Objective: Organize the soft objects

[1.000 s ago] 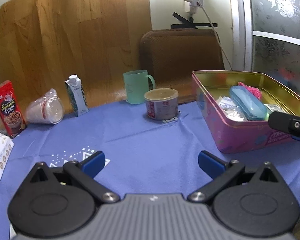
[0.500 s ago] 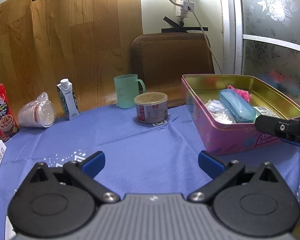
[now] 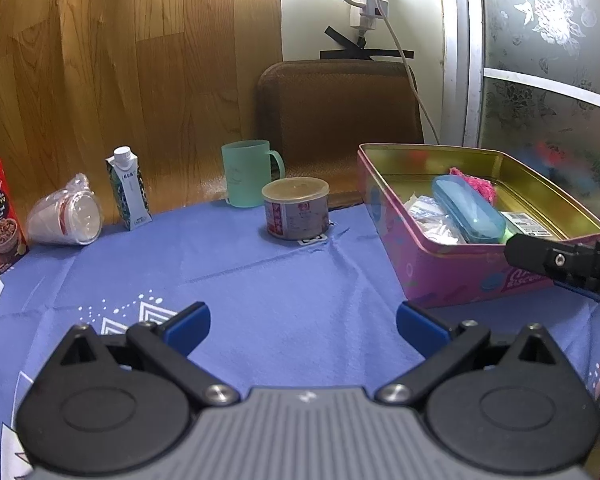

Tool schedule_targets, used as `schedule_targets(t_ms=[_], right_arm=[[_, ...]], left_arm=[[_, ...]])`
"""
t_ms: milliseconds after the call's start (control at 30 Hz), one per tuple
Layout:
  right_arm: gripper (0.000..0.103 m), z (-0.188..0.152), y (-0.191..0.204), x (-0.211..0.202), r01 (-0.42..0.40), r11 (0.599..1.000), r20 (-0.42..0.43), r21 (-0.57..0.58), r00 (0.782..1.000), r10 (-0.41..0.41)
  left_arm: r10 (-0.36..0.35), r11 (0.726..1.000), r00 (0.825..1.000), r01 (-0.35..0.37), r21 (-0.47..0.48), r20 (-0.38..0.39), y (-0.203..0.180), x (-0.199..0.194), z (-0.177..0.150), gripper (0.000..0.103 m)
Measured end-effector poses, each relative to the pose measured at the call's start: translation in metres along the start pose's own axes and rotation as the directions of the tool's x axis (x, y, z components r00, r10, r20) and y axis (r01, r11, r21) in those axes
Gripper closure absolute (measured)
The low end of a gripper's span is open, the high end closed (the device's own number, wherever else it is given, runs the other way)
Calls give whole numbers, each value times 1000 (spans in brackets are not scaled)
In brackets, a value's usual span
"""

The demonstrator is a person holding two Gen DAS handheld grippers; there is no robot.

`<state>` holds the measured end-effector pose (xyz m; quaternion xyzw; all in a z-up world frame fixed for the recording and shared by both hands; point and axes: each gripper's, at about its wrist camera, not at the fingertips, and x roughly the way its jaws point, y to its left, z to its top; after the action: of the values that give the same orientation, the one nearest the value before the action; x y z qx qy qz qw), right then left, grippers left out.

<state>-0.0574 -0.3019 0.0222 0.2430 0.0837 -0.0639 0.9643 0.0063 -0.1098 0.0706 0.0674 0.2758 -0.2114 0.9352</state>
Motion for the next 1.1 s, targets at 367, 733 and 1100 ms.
schedule_targets(t_ms=[367,733,1100], right_arm=[[6,1,1,-2,1,1000,7,-14,1000,-1],[6,0,1,-3,3,1000,9,-20,1000,-3],[6,0,2,-5,9,1000,19,-23,1000,-8]], left_arm=[[23,1000,1000,-23,-13,-8,3,2,1,0],[14,1000,1000,-14,-1,9,1,-3,2,0],[14,1000,1000,-14,-19,14,4,-3,3,0]])
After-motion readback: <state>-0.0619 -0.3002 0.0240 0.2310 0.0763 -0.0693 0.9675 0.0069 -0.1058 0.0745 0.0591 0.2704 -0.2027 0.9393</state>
